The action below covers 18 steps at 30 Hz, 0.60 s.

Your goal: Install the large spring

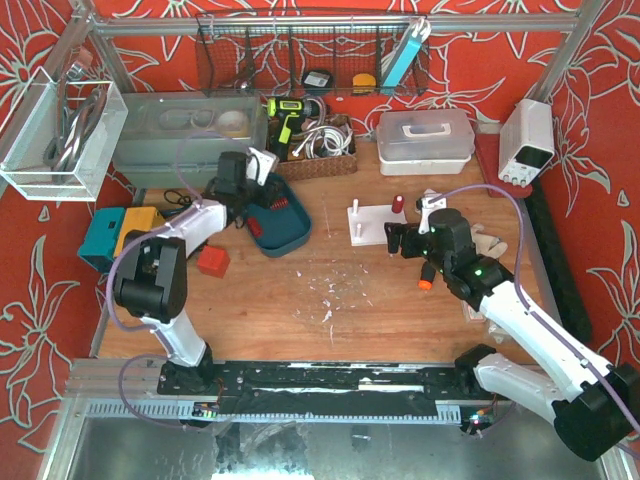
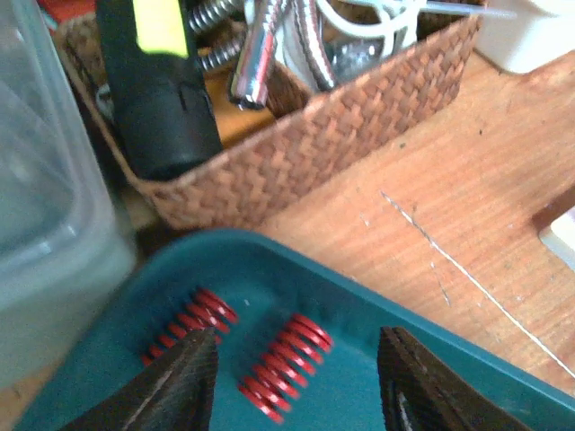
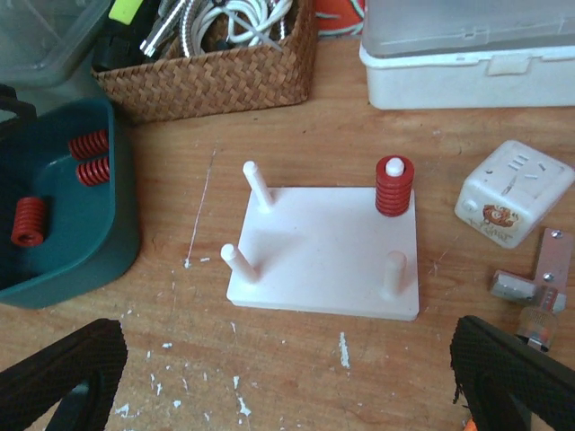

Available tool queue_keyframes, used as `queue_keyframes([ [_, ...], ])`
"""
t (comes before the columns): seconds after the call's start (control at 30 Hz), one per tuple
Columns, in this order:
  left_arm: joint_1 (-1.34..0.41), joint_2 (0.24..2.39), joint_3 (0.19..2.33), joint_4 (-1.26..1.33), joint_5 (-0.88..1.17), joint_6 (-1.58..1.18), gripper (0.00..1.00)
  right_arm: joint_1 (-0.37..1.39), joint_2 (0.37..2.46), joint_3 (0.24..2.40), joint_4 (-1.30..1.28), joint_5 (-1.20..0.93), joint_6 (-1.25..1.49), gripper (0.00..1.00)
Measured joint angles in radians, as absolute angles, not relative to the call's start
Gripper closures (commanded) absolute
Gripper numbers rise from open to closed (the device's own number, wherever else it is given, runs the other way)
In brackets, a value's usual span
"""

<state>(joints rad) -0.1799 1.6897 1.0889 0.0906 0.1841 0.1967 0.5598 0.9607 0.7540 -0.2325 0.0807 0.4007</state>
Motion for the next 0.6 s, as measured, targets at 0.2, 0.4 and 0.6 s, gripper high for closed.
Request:
queue_keyframes([
  [0.2, -0.101, 1.764, 1.242, -0.028, 0.365, 0.49, 0.47, 0.56, 0.947, 0.743, -0.201, 0.105, 0.403, 0.01],
  [0.4, -0.077, 1.818, 1.247, -0.055, 0.459, 0.645, 0.5, 0.56, 0.948, 0.742, -0.2, 0.108, 0.403, 0.01],
  [0.6, -0.072, 1.872, 1.245, -0.071, 0.478, 0.748, 0.44, 0.56, 0.948, 0.742, -0.189, 0.108, 0.403, 0.01],
])
